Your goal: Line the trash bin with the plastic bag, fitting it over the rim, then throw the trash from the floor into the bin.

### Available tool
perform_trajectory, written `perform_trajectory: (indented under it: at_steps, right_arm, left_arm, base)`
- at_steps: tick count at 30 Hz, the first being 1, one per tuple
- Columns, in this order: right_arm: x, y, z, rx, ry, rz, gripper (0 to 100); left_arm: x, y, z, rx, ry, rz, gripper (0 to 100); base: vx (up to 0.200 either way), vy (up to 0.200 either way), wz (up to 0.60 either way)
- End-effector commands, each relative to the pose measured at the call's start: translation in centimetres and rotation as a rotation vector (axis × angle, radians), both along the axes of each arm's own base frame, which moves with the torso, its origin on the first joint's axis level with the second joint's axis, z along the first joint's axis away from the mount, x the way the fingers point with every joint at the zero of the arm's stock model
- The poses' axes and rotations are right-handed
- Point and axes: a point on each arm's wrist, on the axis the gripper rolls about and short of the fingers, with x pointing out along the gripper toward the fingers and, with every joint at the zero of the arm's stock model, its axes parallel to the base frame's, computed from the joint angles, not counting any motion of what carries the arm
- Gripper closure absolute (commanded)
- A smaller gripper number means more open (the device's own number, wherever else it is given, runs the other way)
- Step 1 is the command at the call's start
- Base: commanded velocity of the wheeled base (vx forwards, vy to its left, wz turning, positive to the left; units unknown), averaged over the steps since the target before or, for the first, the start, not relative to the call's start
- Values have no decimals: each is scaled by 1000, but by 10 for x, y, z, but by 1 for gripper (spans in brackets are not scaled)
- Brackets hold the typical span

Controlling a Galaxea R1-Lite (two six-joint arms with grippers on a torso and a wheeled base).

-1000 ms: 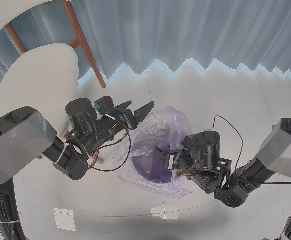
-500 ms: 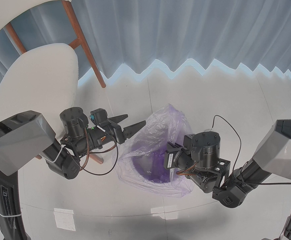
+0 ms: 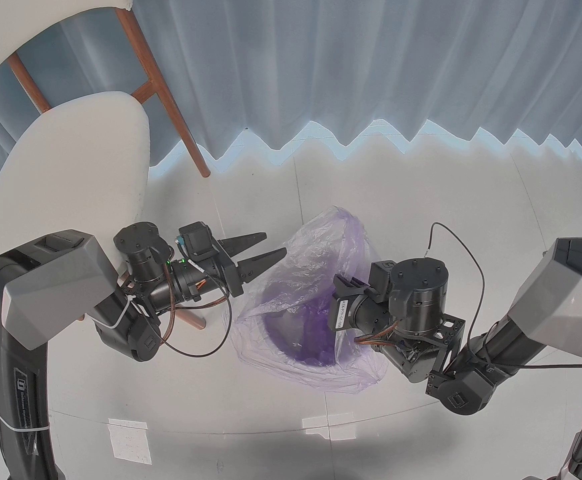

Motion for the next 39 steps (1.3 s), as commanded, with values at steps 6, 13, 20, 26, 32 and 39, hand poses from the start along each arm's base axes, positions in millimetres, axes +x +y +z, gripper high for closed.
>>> perform_trajectory:
  at_steps: [6, 13, 20, 26, 32, 39]
  right_arm:
    - [-1, 0, 2, 2, -5, 2, 100]
    - [-2, 0, 4, 5, -10, 2, 100]
    - [-1, 0, 3, 4, -8, 2, 100]
    - [-1, 0, 4, 7, -12, 2, 100]
    - [-1, 0, 4, 4, -11, 3, 100]
    - [-1, 0, 4, 6, -14, 3, 100]
  left_arm:
    - [-1, -17, -43, 35, 113, -29, 100]
    - [4, -20, -34, 15, 74, 26, 100]
    - [1, -28, -33, 7, 42, 40, 0]
    - [-1, -34, -29, 3, 32, 26, 0]
    - [-3, -36, -26, 4, 21, 20, 0]
    - [-10, -40, -14, -1, 8, 6, 0]
  base:
    - [0, 0, 0]
    - [0, 0, 0]
    - [0, 0, 0]
    - [0, 0, 0]
    - [0, 0, 0]
    - [0, 0, 0]
